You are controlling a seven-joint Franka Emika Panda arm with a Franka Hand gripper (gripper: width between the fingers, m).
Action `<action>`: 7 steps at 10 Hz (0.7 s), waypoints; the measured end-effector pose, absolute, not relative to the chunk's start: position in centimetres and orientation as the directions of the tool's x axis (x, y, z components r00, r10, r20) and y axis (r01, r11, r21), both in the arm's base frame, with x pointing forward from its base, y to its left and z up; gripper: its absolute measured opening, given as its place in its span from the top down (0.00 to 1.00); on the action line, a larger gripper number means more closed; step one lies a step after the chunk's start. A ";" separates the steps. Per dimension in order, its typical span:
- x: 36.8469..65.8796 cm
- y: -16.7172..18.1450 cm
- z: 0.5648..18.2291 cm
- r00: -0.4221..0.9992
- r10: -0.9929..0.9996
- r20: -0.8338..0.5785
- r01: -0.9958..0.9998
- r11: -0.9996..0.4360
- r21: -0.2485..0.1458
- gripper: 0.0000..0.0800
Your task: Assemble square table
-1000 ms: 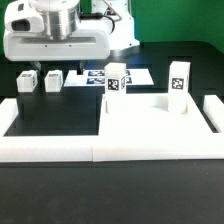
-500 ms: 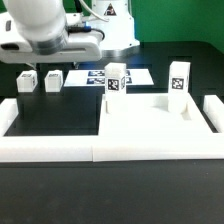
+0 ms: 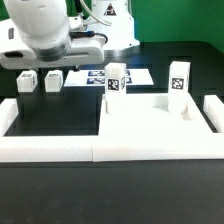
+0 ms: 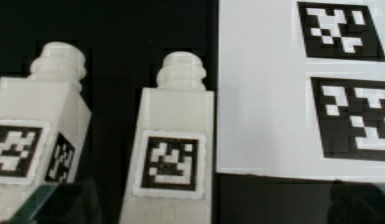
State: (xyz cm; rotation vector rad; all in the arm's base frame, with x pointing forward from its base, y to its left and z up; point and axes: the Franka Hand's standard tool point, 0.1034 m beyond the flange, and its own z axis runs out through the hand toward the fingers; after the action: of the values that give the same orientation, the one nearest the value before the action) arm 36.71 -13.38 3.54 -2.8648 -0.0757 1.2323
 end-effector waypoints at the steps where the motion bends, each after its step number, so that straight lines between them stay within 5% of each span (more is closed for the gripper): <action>1: 36.7 -13.3 3.5 0.686 0.062 -0.725 0.043 -0.998 -0.045 0.19; 4: 36.2 -13.9 2.8 0.666 0.144 -0.732 0.096 -0.990 -0.107 0.19; 7: 35.4 -13.9 1.8 0.648 0.160 -0.744 0.103 -0.987 -0.123 0.19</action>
Offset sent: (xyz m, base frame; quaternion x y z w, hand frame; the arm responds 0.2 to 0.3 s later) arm -0.0068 -0.0263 -0.0036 -0.0311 -0.0444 -0.0489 0.9973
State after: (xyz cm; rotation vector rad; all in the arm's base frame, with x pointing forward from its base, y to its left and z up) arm 35.45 -13.95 1.84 -2.7886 -0.2229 1.2693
